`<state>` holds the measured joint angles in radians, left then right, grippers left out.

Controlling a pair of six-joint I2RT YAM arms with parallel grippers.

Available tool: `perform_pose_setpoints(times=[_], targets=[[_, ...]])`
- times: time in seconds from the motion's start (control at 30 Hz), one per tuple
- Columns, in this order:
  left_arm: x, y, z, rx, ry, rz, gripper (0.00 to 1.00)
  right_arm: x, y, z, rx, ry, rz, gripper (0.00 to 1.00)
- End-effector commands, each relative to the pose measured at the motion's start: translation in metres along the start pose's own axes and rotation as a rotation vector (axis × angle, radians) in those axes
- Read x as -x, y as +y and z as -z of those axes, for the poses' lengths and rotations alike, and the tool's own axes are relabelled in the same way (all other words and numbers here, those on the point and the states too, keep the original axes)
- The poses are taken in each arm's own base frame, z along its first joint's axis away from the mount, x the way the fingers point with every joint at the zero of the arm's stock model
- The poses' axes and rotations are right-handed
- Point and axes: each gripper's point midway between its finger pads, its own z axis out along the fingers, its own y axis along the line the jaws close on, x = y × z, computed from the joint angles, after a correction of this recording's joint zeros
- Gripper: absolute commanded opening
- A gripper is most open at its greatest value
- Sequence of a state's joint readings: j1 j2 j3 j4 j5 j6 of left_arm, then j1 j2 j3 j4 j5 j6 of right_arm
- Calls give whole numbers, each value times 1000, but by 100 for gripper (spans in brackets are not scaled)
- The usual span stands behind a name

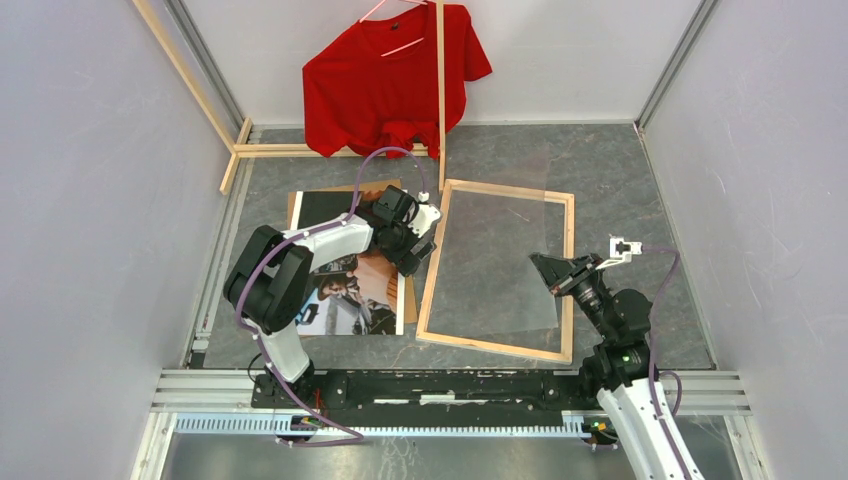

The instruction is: Put the photo into the frame

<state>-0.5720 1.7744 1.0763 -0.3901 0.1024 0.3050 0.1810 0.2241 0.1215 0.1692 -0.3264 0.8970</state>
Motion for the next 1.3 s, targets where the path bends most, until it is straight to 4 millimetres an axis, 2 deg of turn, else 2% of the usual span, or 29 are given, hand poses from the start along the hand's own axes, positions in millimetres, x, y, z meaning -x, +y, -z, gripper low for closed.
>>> perform_pose_setpoints(times=[0.0,0.37,0.73,1.0,1.27], targets=[[0,2,1,15,-3,-27,100,10,20,-3,92,-35,-60,11],[3,0,1,0,-13,-25,100,20,43,-2,190,-63,-161,11],[2,0,0,1,-9,-26,100,18,43,-2,206,-62,-180,11],[2,1,0,4,-10,-27,100,5,38,-3,201,-7,-162,11],[1,0,0,3,-7,-23,100,7,56,-5,292,21,-155,10]])
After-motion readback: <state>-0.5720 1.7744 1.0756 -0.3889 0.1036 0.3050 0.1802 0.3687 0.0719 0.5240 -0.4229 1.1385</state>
